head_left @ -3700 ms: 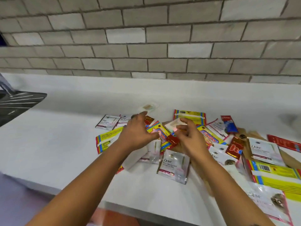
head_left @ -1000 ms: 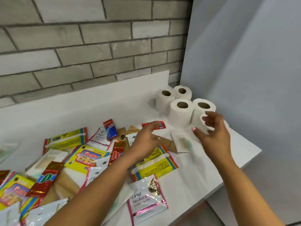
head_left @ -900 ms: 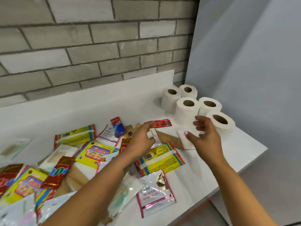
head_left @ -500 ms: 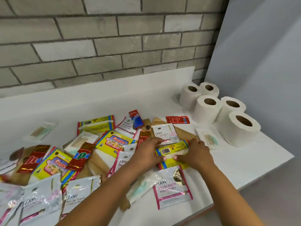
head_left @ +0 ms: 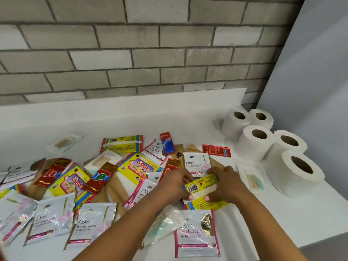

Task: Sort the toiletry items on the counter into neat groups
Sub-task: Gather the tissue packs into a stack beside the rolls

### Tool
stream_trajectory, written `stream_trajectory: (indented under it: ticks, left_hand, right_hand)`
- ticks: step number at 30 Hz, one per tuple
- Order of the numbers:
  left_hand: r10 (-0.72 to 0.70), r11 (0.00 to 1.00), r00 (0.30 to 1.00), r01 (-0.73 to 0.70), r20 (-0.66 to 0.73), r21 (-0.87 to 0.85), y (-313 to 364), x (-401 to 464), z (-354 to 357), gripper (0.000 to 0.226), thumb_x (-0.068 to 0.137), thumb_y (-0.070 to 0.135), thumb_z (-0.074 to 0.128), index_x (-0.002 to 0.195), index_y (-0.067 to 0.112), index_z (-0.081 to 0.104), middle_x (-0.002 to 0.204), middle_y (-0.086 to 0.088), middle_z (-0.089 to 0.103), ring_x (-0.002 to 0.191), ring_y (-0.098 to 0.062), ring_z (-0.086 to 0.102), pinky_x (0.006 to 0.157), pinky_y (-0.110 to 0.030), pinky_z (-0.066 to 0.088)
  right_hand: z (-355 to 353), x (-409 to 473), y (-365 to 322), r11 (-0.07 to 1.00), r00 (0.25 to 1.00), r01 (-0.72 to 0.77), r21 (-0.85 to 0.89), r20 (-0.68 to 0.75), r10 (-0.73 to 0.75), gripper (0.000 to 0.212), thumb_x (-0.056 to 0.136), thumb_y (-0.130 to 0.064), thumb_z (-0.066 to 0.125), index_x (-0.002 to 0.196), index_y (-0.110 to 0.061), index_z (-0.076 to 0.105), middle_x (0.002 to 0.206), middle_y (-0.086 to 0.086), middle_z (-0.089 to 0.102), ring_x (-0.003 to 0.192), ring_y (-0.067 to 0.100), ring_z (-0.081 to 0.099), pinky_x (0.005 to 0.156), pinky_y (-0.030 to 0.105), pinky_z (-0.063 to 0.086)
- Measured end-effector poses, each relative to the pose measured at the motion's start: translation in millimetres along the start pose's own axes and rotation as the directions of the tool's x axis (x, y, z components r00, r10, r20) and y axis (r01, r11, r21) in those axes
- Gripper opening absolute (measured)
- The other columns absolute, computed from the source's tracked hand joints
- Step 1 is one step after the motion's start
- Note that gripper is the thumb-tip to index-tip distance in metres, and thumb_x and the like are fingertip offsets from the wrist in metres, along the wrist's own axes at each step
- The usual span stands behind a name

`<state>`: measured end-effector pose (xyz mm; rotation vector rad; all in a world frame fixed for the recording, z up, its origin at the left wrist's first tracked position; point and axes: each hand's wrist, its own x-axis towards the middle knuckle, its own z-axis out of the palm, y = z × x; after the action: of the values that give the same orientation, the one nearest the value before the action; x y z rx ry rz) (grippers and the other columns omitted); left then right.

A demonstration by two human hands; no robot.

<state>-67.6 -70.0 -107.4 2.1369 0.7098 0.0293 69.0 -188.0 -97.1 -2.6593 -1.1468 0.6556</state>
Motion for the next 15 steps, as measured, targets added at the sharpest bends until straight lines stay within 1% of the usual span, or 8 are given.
stream_trajectory:
  ticks: [2,4,5,7,9,11,13,15]
  left_hand:
    - [-0.011,0.998,1.0,0.01,-0.011,-0.064,1,1,-2,0.046,0.067,0.004,0.081,0.109,0.01,0.064,0.084,0.012,0.057,0.073,0.004,0.051,0.057,0.003,0.039]
    - [-0.013,0.991,0.999,0.007,-0.042,-0.132,2,4,-4,0.043,0.067,0.001,0.08,0.106,0.009,0.066,0.083,0.01,0.058,0.072,0.004,0.052,0.058,0.002,0.04]
    - [-0.009,0.986,0.998,-0.002,-0.061,-0.17,5,5,-6,0.041,0.067,0.0,0.08,0.105,0.008,0.066,0.083,0.008,0.06,0.072,0.003,0.053,0.059,0.001,0.041]
    - [0.004,0.973,0.995,-0.027,-0.101,-0.228,11,5,-11,0.036,0.067,0.001,0.08,0.099,0.013,0.067,0.084,0.007,0.064,0.074,0.003,0.057,0.062,-0.003,0.044]
    - [0.013,0.963,0.989,-0.052,-0.146,-0.266,18,4,-20,0.033,0.068,0.004,0.08,0.09,0.024,0.066,0.082,0.012,0.066,0.076,0.001,0.06,0.068,-0.011,0.049]
    - [0.005,0.937,0.973,-0.085,-0.229,-0.34,20,2,-28,0.036,0.068,0.004,0.08,0.09,0.028,0.064,0.085,0.012,0.066,0.081,-0.003,0.061,0.075,-0.023,0.053]
    - [-0.045,0.904,0.948,-0.096,-0.314,-0.418,17,1,-35,0.043,0.07,0.001,0.078,0.101,0.025,0.061,0.097,0.007,0.064,0.086,-0.005,0.061,0.076,-0.022,0.053]
    - [-0.152,0.866,0.93,-0.039,-0.336,-0.498,11,0,-40,0.042,0.076,-0.004,0.069,0.107,0.021,0.054,0.104,0.002,0.06,0.083,-0.005,0.059,0.069,-0.019,0.051]
  right_hand:
    - [-6,2,1,0.999,0.999,0.039,-0.03,-0.01,-0.04,0.078,0.059,-0.043,0.083,0.128,-0.042,0.046,0.126,0.003,0.037,0.126,0.026,0.033,0.102,0.037,0.039]
    - [-11,4,1,0.996,0.996,0.08,-0.027,-0.043,-0.082,0.066,0.058,-0.041,0.084,0.117,-0.042,0.054,0.121,-0.001,0.039,0.122,0.023,0.034,0.099,0.036,0.039]
    - [-14,5,1,0.995,0.993,0.099,-0.02,-0.059,-0.1,0.058,0.058,-0.04,0.084,0.109,-0.042,0.056,0.117,-0.003,0.042,0.118,0.021,0.036,0.097,0.036,0.04]
    - [-24,7,1,0.99,0.988,0.139,0.012,-0.075,-0.138,0.037,0.06,-0.036,0.084,0.084,-0.039,0.055,0.102,-0.008,0.051,0.106,0.017,0.048,0.089,0.033,0.041]
    - [-36,8,2,0.973,0.982,0.183,0.142,-0.081,-0.173,0.033,0.062,-0.026,0.084,0.069,-0.035,0.053,0.084,-0.012,0.059,0.088,0.014,0.056,0.078,0.029,0.044]
    - [-45,7,0,0.924,0.968,0.242,0.295,-0.141,-0.208,0.029,0.062,-0.018,0.084,0.067,-0.032,0.059,0.073,-0.012,0.061,0.075,0.009,0.057,0.069,0.025,0.044]
    - [-45,9,-5,0.838,0.941,0.318,0.443,-0.256,-0.222,0.027,0.062,-0.009,0.083,0.064,-0.027,0.063,0.069,-0.01,0.063,0.073,0.01,0.058,0.066,0.025,0.045]
    - [-38,13,-10,0.723,0.899,0.402,0.562,-0.392,-0.195,0.028,0.062,0.001,0.079,0.061,-0.024,0.065,0.075,-0.005,0.067,0.081,0.018,0.064,0.069,0.031,0.051]
